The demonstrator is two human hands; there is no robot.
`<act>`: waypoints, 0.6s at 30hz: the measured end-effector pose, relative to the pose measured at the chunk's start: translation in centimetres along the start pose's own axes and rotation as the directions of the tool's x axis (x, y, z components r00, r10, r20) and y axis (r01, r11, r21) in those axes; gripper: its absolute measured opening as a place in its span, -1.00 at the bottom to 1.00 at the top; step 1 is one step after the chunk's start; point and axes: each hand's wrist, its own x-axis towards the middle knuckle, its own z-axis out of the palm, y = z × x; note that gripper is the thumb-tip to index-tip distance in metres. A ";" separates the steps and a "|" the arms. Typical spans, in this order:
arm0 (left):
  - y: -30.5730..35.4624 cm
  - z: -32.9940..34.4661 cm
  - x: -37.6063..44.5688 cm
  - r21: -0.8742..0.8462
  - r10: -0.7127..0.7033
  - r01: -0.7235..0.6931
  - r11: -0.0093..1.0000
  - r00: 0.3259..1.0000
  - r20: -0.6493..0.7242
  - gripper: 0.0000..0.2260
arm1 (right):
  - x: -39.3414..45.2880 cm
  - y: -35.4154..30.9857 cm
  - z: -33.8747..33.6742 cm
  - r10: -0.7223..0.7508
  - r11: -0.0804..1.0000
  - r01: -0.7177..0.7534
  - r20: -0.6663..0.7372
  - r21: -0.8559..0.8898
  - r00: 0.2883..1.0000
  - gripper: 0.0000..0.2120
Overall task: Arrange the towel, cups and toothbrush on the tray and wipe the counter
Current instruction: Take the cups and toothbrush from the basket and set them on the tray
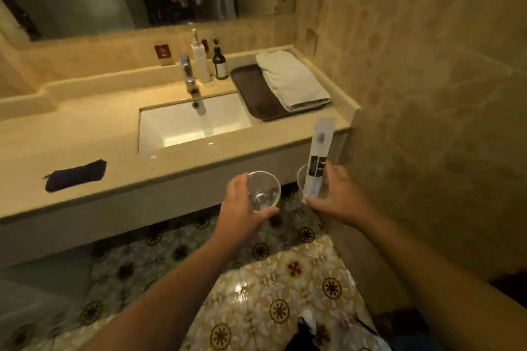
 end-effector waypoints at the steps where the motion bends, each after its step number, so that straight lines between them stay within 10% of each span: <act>1: -0.3 -0.1 2.2 0.005 -0.013 0.014 1.000 1.000 -0.019 -0.15 | 2.7 -0.1 -0.3 -0.015 1.000 0.015 0.019 0.007 1.000 -0.35; 18: -5.8 -0.4 42.6 -0.018 -0.099 0.098 0.995 0.965 -0.242 -0.22 | 46.1 0.4 -2.5 -0.108 0.992 0.112 0.075 -0.051 0.991 -0.27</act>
